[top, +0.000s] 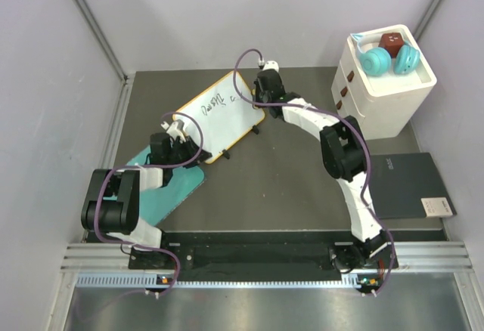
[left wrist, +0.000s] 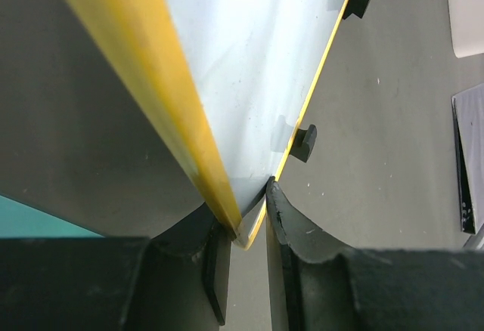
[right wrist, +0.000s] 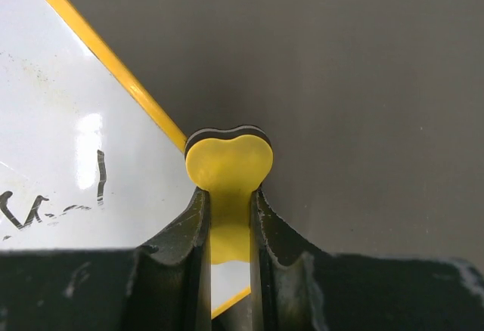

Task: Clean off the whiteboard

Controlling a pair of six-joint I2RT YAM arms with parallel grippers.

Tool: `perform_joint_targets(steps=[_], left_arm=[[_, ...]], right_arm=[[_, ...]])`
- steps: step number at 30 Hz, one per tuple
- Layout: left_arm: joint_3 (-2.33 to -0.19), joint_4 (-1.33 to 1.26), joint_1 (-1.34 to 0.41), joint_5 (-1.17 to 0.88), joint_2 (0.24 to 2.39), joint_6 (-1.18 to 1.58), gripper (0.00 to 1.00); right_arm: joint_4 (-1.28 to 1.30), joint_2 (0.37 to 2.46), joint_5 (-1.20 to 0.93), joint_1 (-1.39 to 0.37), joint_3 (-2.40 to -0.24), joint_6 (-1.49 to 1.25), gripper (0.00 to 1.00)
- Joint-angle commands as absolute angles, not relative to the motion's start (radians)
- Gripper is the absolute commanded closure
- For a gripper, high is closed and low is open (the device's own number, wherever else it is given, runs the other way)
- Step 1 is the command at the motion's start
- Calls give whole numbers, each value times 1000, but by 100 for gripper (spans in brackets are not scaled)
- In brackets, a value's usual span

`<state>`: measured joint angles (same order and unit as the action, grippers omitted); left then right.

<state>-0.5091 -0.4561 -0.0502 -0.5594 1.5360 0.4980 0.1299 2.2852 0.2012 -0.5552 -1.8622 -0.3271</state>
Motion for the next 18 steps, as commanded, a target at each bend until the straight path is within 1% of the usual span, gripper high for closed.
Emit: perform_joint_targets(steps=[1, 6, 11, 13, 15, 18], left_arm=[[-492, -416, -52, -499, 1525, 428, 100], [-494, -417, -52, -500, 1526, 428, 100], [-491, -416, -54, -499, 1522, 426, 100], [-485, -420, -54, -492, 1513, 425, 100], [-480, -422, -55, -492, 1508, 423, 100], [-482, -423, -61, -491, 1508, 420, 100]], right_arm=[[140, 2290, 135, -569, -1818, -365, 100], [104, 2254, 124, -620, -1799, -334, 100], [71, 2230, 129, -684, -1830, -259, 100], [100, 2255, 65, -704, -1902, -236, 100], [201, 2285, 3, -716, -2015, -203, 100], [270, 2319, -70, -739, -2091, -164, 100]])
